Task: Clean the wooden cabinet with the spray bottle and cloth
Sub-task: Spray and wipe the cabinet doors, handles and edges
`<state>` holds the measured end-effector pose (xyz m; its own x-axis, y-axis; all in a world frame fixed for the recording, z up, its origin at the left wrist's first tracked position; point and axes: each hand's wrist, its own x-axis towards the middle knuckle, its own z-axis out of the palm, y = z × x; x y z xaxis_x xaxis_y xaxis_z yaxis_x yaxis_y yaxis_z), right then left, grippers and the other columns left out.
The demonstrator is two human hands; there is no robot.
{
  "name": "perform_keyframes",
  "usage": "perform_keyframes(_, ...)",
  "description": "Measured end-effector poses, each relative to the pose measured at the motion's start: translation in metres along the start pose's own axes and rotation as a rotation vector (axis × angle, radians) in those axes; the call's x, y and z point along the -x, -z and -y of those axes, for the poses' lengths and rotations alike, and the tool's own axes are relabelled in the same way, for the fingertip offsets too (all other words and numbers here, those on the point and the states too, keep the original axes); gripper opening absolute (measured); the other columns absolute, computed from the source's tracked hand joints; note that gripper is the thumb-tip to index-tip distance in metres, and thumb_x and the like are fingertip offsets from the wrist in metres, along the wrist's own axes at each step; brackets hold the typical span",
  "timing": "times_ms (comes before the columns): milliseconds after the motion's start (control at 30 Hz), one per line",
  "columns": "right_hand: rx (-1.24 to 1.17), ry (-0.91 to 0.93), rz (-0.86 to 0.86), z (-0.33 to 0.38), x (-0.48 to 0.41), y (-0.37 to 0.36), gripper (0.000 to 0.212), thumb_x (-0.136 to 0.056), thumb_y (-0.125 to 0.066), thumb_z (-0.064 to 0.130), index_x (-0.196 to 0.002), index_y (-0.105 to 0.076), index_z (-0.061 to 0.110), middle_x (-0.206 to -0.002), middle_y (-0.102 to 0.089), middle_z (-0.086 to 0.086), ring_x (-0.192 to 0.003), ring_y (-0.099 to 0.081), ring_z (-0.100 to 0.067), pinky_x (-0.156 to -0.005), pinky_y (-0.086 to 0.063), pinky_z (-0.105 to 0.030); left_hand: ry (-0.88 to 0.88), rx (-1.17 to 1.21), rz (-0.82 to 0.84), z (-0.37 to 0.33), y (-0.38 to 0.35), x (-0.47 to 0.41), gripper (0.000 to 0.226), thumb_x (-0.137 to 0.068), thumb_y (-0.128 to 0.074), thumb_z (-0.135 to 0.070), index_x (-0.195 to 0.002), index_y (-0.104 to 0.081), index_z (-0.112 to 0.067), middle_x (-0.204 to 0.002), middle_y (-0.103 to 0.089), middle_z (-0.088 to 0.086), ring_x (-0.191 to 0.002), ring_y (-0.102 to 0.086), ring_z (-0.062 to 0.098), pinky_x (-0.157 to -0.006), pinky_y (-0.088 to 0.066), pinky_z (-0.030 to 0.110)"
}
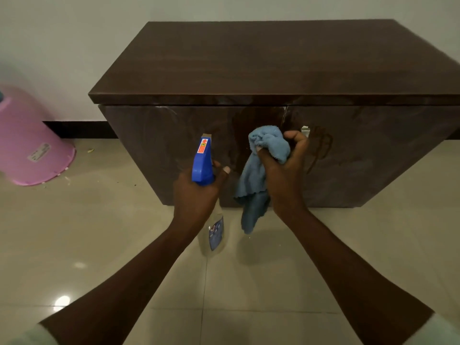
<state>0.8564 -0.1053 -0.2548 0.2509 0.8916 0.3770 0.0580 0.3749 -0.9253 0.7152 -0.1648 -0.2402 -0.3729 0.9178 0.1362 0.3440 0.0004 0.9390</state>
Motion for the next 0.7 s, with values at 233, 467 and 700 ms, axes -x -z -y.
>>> perform_keyframes(233,0.135,0.085,0.078,-0.017,0.025,-0.011,0.044,-0.085,-0.068,0.008,-0.119,-0.041,0.005,-0.104,-0.057,-0.001,-0.093,-0.061,-0.007,-0.076,-0.053,-0.022,-0.011,0.03,-0.014,-0.003,-0.009,-0.005,0.014,-0.08,-0.068,-0.029,-0.083,-0.054,-0.031,-0.069,-0.058,-0.004,-0.064,-0.058,0.015,-0.066,-0.052,0.031)
perform_keyframes(467,0.04,-0.39,0.025,-0.026,0.05,-0.007,0.028,-0.085,-0.067,0.007,-0.106,-0.05,0.013,-0.098,-0.059,-0.005,-0.089,-0.061,-0.009,-0.076,-0.05,-0.022,-0.047,0.078,0.001,-0.008,-0.004,-0.003,0.017,-0.081,-0.068,-0.025,-0.082,-0.054,-0.034,-0.068,-0.058,-0.007,-0.06,-0.057,0.006,-0.067,-0.053,0.031)
perform_keyframes(700,-0.615,-0.992,0.079,0.008,0.019,-0.013,0.013,-0.095,-0.05,0.018,-0.093,-0.058,0.008,-0.089,-0.063,-0.009,-0.08,-0.061,-0.022,-0.074,-0.052,-0.034,-0.009,0.028,-0.009,-0.001,0.006,-0.003,0.01,-0.081,-0.067,-0.029,-0.082,-0.057,-0.025,-0.069,-0.061,-0.005,-0.059,-0.057,0.002,-0.057,-0.047,0.013)
